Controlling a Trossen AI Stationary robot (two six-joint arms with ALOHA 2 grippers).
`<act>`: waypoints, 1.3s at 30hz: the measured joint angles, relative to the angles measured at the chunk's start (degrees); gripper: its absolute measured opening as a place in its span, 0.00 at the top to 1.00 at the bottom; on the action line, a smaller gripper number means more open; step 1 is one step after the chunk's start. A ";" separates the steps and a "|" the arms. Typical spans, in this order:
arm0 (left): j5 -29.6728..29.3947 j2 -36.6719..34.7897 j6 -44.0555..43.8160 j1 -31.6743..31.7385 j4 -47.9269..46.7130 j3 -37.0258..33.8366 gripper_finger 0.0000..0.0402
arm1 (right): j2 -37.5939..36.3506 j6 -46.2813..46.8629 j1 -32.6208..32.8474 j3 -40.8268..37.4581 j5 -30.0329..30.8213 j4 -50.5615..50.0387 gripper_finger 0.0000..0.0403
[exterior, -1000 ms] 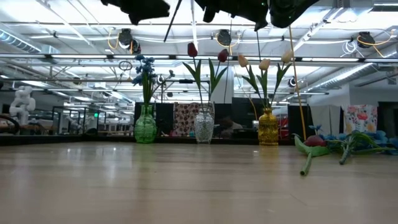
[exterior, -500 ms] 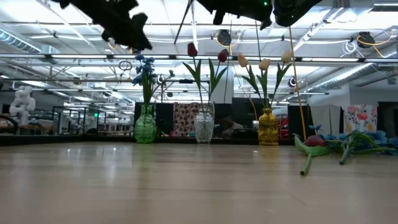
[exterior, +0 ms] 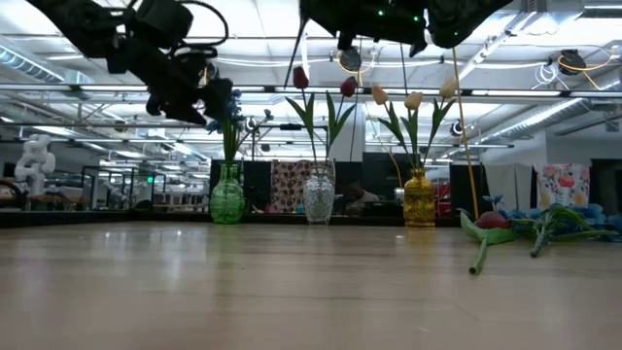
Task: Sort flowers into vase by color
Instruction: Put the left blue flowers into the green vase
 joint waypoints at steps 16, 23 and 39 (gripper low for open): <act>13.88 12.50 0.76 13.59 16.74 0.03 0.21 | 0.00 0.07 0.11 0.02 0.42 1.96 0.92; 17.52 14.31 0.75 14.48 20.29 0.17 0.21 | 0.00 0.67 0.11 0.02 0.44 0.91 0.92; 21.64 15.46 -1.53 16.60 18.72 1.86 0.21 | 0.02 1.33 0.13 0.02 0.65 0.19 0.92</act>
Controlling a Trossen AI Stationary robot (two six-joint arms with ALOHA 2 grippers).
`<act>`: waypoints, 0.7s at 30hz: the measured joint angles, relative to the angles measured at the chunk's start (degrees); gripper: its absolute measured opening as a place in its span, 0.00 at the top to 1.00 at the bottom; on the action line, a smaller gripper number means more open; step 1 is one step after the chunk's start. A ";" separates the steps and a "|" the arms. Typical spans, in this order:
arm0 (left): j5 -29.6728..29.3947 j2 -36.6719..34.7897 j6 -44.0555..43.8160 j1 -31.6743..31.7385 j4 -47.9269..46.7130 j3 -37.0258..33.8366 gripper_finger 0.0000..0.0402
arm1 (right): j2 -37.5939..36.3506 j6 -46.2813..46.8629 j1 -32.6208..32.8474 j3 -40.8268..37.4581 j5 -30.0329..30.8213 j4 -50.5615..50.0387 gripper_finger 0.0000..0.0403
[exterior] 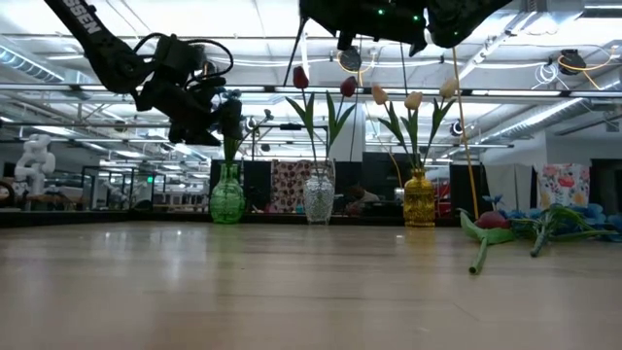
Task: Sort flowers into vase by color
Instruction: Put the left blue flowers into the green vase
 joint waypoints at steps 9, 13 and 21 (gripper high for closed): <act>0.80 -0.04 0.24 0.14 1.40 0.02 0.21 | 0.00 0.42 0.00 0.00 0.03 0.02 0.92; 1.32 -0.04 -0.34 0.12 1.50 0.02 0.19 | 0.00 0.44 0.00 0.00 0.03 0.12 0.92; 1.59 -0.03 -0.87 0.09 1.62 0.02 0.18 | 0.00 0.44 0.00 0.00 0.03 0.21 0.92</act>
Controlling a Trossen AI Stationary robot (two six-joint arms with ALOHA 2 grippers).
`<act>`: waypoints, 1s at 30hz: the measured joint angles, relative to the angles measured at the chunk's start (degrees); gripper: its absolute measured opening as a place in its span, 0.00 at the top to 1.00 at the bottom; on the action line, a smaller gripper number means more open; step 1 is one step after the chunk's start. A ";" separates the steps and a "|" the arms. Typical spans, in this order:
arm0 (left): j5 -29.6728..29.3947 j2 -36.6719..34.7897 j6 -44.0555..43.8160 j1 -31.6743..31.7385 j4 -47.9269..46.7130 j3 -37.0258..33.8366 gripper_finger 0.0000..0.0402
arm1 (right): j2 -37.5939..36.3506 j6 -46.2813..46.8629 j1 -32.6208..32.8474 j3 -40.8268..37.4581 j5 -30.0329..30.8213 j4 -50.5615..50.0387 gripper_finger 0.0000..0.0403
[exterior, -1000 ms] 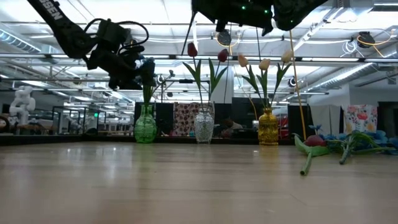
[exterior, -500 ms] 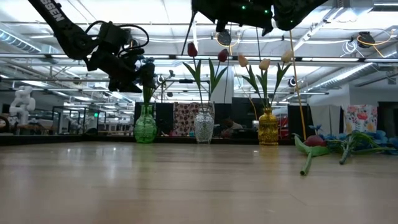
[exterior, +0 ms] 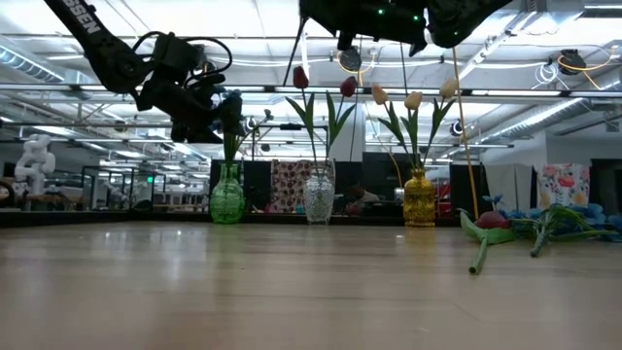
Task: Sort flowers into vase by color
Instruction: Put the left blue flowers into the green vase
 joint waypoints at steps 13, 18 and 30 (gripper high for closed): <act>-5.93 7.64 -4.34 -0.09 8.94 0.02 0.18 | 0.00 -0.38 0.00 0.00 -0.02 0.29 0.92; -4.81 9.37 -4.32 0.12 12.48 0.11 0.18 | 0.00 -1.53 -0.01 0.00 -0.01 0.29 0.92; -1.05 11.98 -1.84 1.18 12.08 3.50 0.32 | 0.00 -2.60 0.00 0.00 0.03 -0.65 0.92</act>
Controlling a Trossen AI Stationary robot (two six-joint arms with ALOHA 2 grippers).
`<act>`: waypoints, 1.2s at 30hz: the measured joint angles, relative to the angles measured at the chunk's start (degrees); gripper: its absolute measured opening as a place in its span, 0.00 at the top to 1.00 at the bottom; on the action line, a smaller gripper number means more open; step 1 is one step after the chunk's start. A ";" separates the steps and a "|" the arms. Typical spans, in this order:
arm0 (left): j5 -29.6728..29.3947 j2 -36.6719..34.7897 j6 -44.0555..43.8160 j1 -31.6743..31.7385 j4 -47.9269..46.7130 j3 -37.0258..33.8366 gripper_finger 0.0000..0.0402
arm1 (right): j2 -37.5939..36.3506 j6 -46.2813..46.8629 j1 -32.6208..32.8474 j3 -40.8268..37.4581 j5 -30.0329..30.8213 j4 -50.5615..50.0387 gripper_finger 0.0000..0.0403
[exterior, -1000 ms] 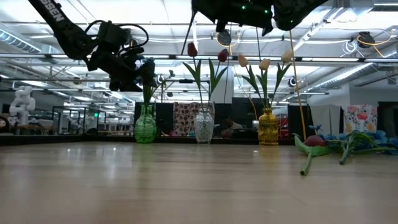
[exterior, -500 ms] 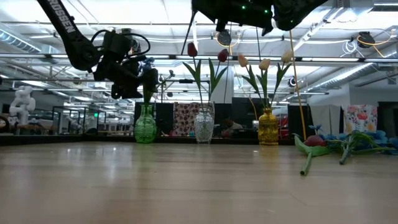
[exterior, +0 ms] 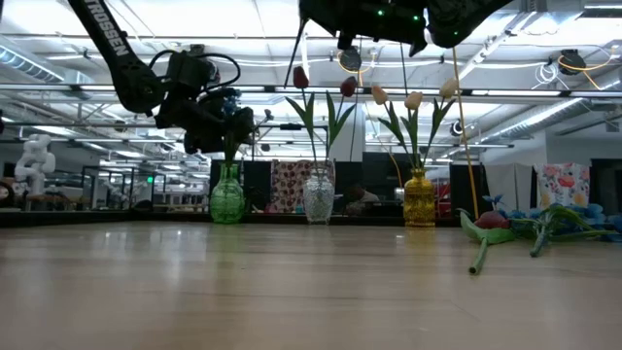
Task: Sort flowers into vase by color
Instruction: Put the left blue flowers into the green vase
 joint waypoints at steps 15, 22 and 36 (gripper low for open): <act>1.10 0.00 2.14 1.08 2.26 0.00 0.69 | 5.37 2.69 0.88 0.01 9.12 14.42 0.92; 1.51 -0.02 2.14 1.05 3.10 0.00 0.79 | 14.05 4.42 0.81 0.00 15.53 27.67 0.92; 1.24 -6.85 5.46 1.35 -0.98 0.00 0.89 | 24.71 3.51 1.57 11.89 18.09 27.36 0.92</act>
